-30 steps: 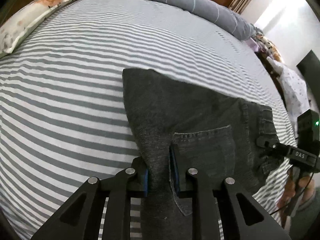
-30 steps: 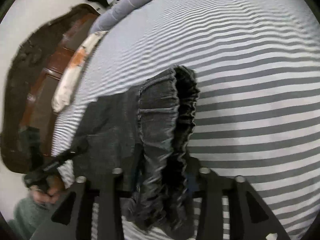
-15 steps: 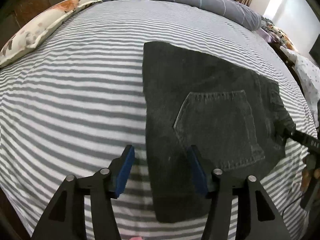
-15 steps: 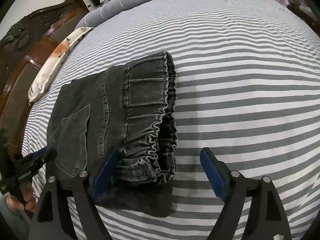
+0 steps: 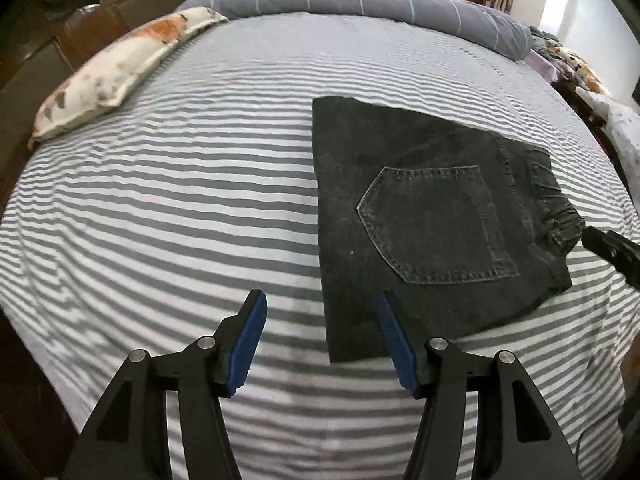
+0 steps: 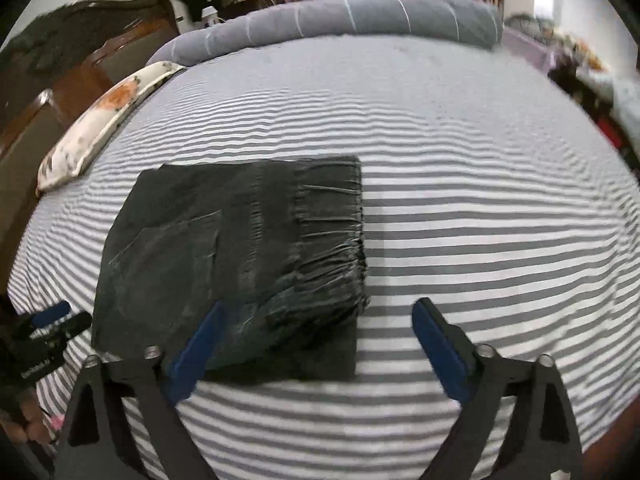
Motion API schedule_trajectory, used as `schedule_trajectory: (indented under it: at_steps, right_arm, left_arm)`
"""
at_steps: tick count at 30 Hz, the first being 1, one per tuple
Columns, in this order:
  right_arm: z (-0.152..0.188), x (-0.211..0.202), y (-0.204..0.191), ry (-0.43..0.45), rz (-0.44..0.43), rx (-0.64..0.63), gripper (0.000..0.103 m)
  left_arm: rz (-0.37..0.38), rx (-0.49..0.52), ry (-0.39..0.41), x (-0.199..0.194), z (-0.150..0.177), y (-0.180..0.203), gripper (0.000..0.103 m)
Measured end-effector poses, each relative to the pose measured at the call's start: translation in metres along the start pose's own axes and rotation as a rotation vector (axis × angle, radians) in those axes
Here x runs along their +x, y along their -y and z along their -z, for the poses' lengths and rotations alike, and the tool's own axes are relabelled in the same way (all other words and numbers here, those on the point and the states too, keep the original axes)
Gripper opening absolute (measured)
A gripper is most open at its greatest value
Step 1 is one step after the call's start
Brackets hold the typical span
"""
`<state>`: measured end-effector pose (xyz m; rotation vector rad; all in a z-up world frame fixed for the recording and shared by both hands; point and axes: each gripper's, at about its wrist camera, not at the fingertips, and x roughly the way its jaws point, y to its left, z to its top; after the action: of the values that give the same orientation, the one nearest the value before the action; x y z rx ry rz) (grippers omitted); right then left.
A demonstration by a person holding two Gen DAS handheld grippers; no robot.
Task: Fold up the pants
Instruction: 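Open both tools and lift them away from the folded jeans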
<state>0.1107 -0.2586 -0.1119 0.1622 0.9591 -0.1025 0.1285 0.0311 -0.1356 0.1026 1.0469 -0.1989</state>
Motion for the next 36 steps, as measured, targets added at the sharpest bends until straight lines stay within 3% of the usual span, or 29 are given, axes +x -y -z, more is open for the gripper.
schedule_trajectory:
  at_steps: [3,8,14,36]
  right_arm:
    - [0.007,-0.022,-0.016,0.037,0.005,-0.012,0.101]
    - [0.015,-0.042,-0.038,0.052,0.041,-0.019,0.102]
    - [0.028,-0.056,-0.046,0.052,0.014,0.004,0.102]
    - [0.050,-0.083,-0.077,0.086,0.015,-0.076,0.102]
  left_arm:
    - [-0.019,-0.005,0.026,-0.018,0.005,0.004,0.067]
    - [-0.045,-0.010,0.063,-0.047,0.011,0.009,0.067]
    - [-0.090,-0.006,0.085,-0.070,0.021,0.012,0.067]
    - [-0.126,-0.002,0.146,-0.102,0.037,0.024,0.067]
